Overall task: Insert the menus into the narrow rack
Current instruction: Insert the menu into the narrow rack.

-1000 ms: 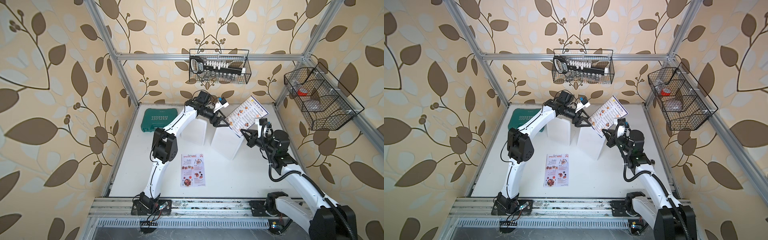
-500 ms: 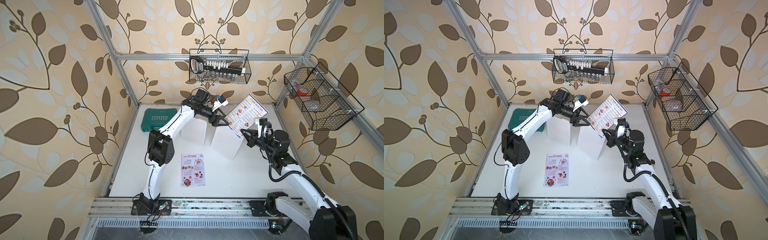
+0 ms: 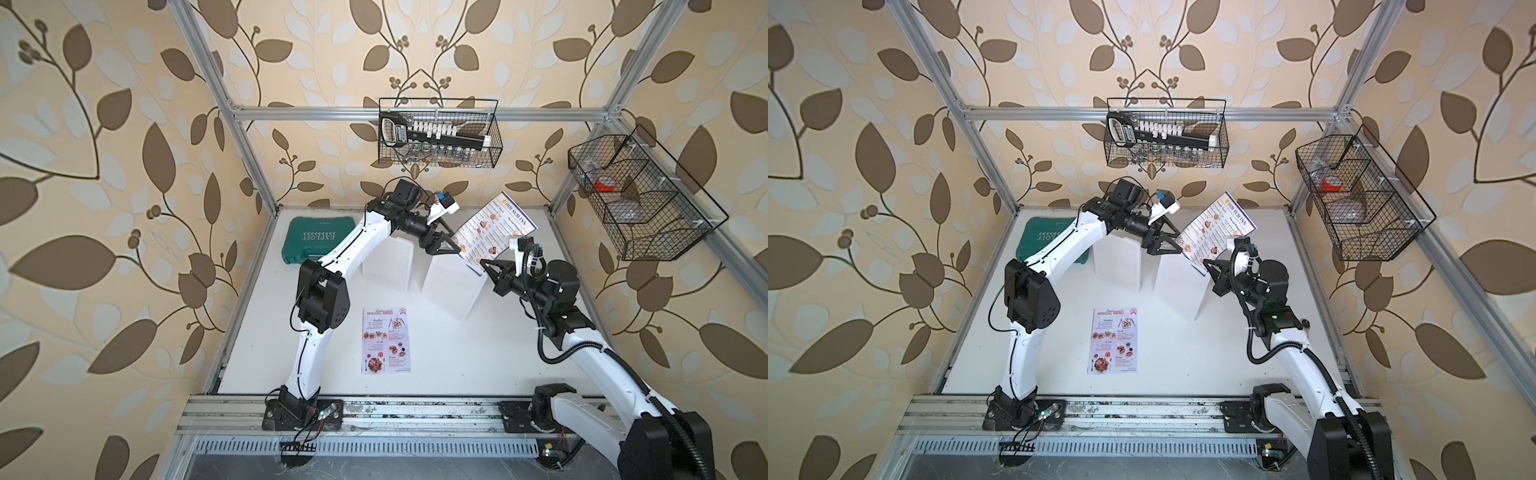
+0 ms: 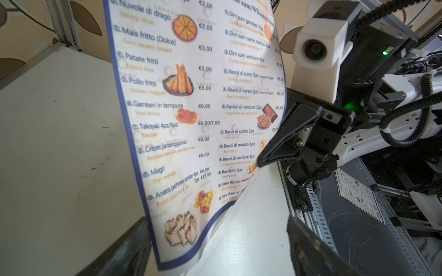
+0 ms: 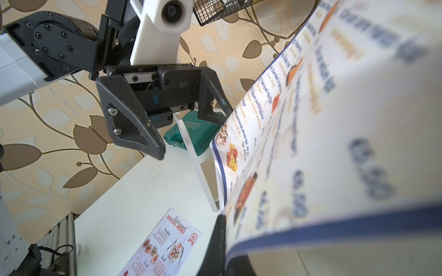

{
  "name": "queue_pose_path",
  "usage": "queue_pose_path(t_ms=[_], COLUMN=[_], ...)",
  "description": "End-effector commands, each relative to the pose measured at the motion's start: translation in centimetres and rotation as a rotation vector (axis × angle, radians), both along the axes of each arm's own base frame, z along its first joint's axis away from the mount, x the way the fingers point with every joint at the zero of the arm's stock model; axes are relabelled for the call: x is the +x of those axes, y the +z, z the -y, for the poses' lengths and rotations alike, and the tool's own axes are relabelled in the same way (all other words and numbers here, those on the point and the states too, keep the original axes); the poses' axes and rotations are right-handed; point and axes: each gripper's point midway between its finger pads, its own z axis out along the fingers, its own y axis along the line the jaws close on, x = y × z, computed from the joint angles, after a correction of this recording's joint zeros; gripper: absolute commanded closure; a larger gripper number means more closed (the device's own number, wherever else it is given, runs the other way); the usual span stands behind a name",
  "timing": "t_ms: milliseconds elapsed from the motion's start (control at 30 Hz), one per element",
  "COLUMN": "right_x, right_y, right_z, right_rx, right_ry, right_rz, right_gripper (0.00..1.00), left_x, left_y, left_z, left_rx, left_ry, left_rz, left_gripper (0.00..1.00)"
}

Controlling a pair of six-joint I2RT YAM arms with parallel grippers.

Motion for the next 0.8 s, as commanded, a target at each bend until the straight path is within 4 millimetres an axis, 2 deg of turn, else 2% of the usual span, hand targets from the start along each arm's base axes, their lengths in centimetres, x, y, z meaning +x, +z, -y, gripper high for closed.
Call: queue_pose_path(t_ms=[0, 200, 333, 767], right_x=[-0.7, -0.9, -1.1, -1.4], right_y=[-0.8, -1.0, -0.9, -0.9], right_z=[-0.2, -0.1, -0.1, -0.5], right_rx=[0.003, 0.003, 0.004, -0.023], right_ry=[0.018, 0.015, 0.014, 0.052], right_rz=[-0.023, -0.022, -0.016, -0.012], right_gripper=[1.0, 1.0, 1.0, 1.0], left_x=[-1.3, -0.9, 0.1, 1.4], left_y=[2.8, 2.4, 2.1, 3.0], left_z=[0.1, 0.1, 0.1, 0.5], left_rx=[-0.044, -0.027, -0.006, -0.009], left_ry=[-0.037, -0.019, 0.024, 0.063], left_rz=[0.056, 0.06, 0.077, 0.12], left_gripper=[0.11, 0.11, 0.05, 0.01])
